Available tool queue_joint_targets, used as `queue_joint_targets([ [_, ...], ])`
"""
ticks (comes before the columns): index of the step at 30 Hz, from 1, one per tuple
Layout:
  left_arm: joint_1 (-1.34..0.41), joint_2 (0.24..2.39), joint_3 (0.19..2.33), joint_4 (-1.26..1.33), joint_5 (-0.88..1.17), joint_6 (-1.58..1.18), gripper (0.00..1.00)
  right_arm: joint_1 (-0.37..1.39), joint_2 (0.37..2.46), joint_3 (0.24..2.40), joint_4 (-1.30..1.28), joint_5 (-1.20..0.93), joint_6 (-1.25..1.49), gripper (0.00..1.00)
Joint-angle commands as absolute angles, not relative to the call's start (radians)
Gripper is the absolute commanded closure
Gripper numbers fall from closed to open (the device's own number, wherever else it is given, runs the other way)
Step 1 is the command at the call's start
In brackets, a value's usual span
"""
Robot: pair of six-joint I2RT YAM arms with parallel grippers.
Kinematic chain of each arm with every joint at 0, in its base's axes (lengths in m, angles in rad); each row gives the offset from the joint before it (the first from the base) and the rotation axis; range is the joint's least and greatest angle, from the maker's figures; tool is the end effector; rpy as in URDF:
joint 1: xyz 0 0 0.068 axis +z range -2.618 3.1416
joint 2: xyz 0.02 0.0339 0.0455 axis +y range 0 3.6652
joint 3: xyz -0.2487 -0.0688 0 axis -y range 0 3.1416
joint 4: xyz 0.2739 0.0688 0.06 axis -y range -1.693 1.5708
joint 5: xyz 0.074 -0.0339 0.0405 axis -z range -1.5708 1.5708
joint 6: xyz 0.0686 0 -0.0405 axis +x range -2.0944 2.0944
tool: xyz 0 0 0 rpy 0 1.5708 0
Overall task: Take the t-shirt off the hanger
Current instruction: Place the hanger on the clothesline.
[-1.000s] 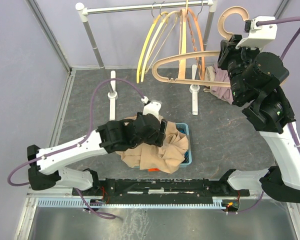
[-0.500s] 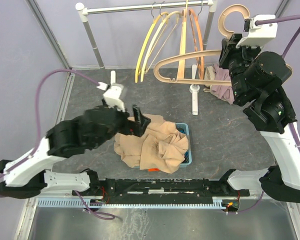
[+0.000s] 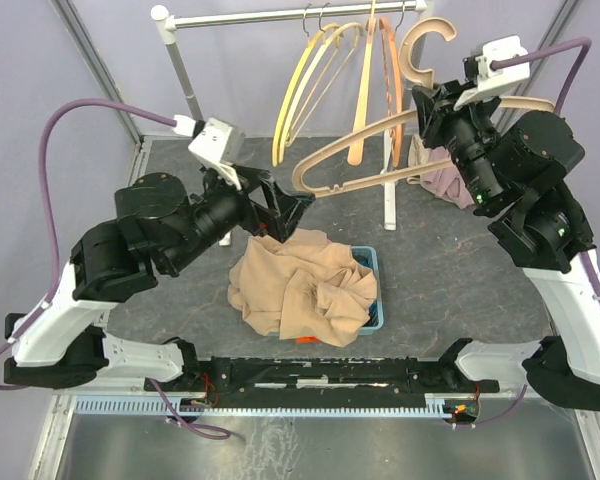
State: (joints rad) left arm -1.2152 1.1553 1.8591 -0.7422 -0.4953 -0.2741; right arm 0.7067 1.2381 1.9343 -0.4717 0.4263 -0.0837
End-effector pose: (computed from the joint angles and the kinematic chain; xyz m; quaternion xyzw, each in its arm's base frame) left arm 0.1085 -0.1985 0.5589 0.1652 0.6997 -0.3257 0.6140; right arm 0.2036 0.1365 0.6006 -0.0819 0.6261 0.1087 0.7678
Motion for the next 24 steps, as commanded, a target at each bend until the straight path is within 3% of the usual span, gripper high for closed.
queue_joint_targets([
  [1, -1.218, 1.161, 1.880, -0.684, -0.415, -0.170, 0.01, 0.705, 1.186, 1.915, -0.428, 0.270, -0.079, 0.99],
  [10, -1.219, 1.184, 1.856, -0.653, -0.388, -0.173, 0.00, 0.707, 1.168, 1.894, -0.436, 0.118, -0.052, 0.99],
  [16, -1.218, 1.187, 1.827, -0.619, -0.305, -0.184, 0.08, 0.707, 1.167, 1.882, -0.430, 0.044, -0.042, 0.99],
  [20, -1.218, 1.212, 1.827, -0.624, -0.270, -0.188, 0.17, 0.707, 1.168, 1.879, -0.417, 0.028, -0.023, 0.99],
  [24, -1.218, 1.221, 1.827, -0.617, -0.271, -0.196, 0.35, 0.706, 1.164, 1.872, -0.414, 0.024, -0.018, 0.99],
])
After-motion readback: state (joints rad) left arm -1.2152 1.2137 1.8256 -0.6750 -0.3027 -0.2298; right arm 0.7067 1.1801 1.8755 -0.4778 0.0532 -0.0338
